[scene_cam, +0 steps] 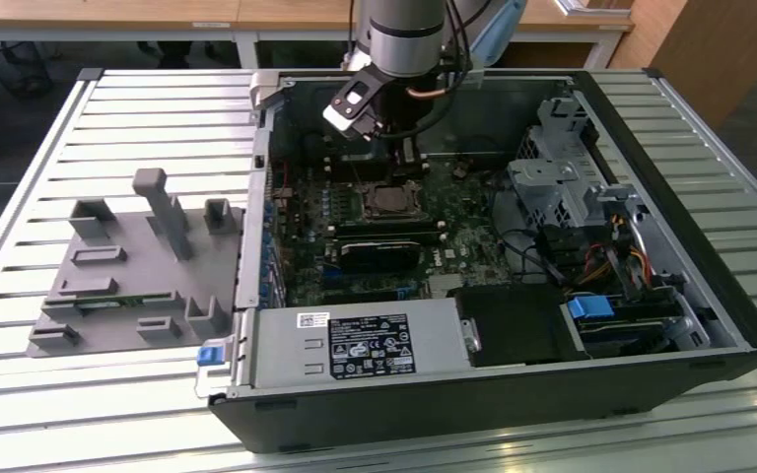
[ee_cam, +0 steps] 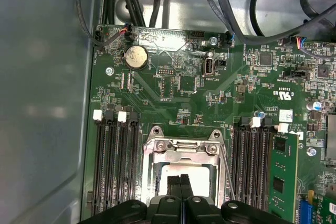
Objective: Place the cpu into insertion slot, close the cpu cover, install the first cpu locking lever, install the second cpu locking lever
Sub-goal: 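Install the first cpu locking lever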
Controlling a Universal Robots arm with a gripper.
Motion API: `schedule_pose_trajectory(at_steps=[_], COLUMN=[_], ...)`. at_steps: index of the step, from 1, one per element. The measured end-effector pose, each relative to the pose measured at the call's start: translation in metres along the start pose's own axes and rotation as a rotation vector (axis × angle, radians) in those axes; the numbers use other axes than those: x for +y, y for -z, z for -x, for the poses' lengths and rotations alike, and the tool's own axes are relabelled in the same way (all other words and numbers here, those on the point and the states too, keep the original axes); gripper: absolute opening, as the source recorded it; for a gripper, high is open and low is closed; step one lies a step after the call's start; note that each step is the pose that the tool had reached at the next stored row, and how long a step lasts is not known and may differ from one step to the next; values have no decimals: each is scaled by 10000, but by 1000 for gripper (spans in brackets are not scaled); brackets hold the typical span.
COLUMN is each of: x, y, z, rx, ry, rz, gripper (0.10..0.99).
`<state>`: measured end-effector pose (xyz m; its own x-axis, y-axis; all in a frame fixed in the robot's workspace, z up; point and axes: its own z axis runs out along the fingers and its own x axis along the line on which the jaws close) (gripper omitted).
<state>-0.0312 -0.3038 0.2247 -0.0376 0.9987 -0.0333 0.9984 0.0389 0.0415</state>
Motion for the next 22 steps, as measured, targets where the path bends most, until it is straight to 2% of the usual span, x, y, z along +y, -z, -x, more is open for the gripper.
schedule_pose_trajectory(at_steps=[14, 22], x=[7, 9], y=[174, 221], z=[6, 8], rx=[-1, 0], ry=[0, 0], rz=[-1, 0], gripper=[106, 106])
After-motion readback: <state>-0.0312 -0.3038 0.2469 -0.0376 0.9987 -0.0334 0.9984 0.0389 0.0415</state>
